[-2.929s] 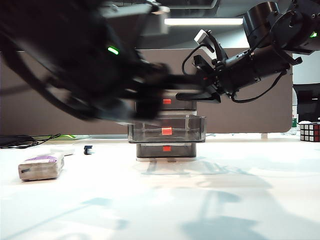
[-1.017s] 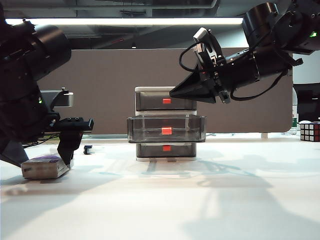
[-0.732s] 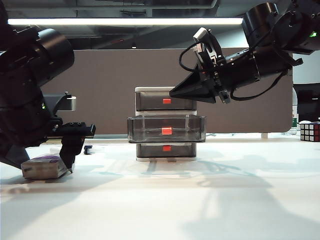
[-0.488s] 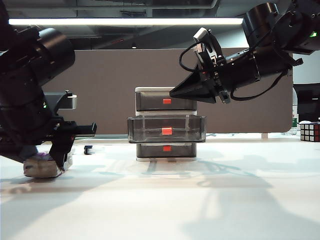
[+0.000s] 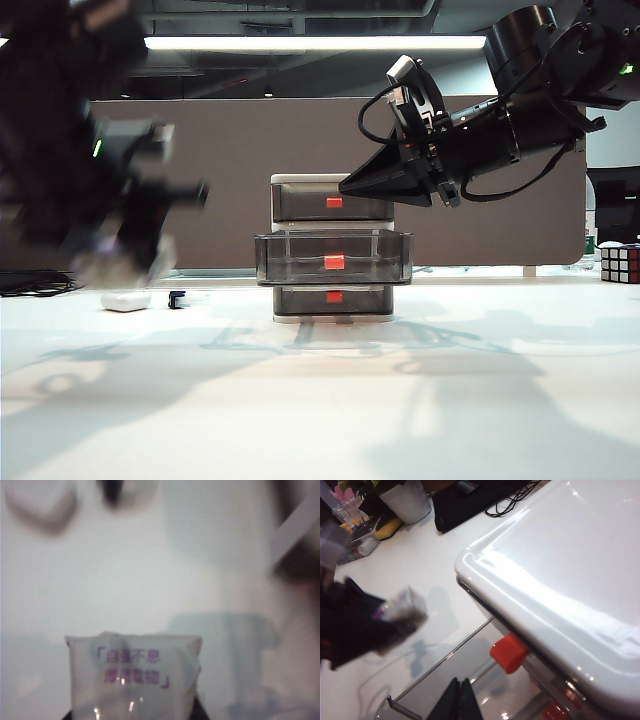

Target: Open the second layer of the drawer on the table, pick up a pack of napkins on the table and put it in, and finally close the drawer.

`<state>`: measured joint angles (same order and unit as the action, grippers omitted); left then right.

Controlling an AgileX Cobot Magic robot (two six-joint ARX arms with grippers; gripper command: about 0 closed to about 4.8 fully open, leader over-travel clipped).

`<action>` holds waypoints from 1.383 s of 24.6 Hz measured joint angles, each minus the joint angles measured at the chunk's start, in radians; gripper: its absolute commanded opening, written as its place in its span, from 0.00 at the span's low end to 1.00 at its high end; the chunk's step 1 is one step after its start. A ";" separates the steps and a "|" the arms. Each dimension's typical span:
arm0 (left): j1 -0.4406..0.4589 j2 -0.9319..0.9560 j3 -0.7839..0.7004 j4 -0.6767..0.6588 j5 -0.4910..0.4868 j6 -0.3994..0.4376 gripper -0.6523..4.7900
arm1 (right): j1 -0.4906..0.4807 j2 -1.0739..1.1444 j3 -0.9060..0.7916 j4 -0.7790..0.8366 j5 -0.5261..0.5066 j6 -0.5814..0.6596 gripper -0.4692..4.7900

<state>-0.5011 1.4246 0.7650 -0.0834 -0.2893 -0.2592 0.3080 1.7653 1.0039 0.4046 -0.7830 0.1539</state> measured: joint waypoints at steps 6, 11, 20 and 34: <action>-0.042 -0.032 0.127 0.011 0.113 0.136 0.41 | 0.000 -0.001 0.003 0.000 -0.036 0.000 0.08; -0.079 -0.032 0.193 0.038 0.255 0.216 0.41 | -0.008 -0.089 0.003 -0.006 -0.041 -0.005 0.08; -0.153 0.104 0.220 0.134 0.360 0.229 0.47 | -0.037 -0.246 0.004 -0.001 -0.014 -0.021 0.08; -0.196 0.311 0.354 0.132 0.313 0.233 0.70 | -0.038 -0.248 0.003 -0.093 -0.013 -0.059 0.08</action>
<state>-0.6975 1.7351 1.1187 0.0486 0.0235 -0.0257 0.2699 1.5173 1.0073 0.3115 -0.7956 0.0952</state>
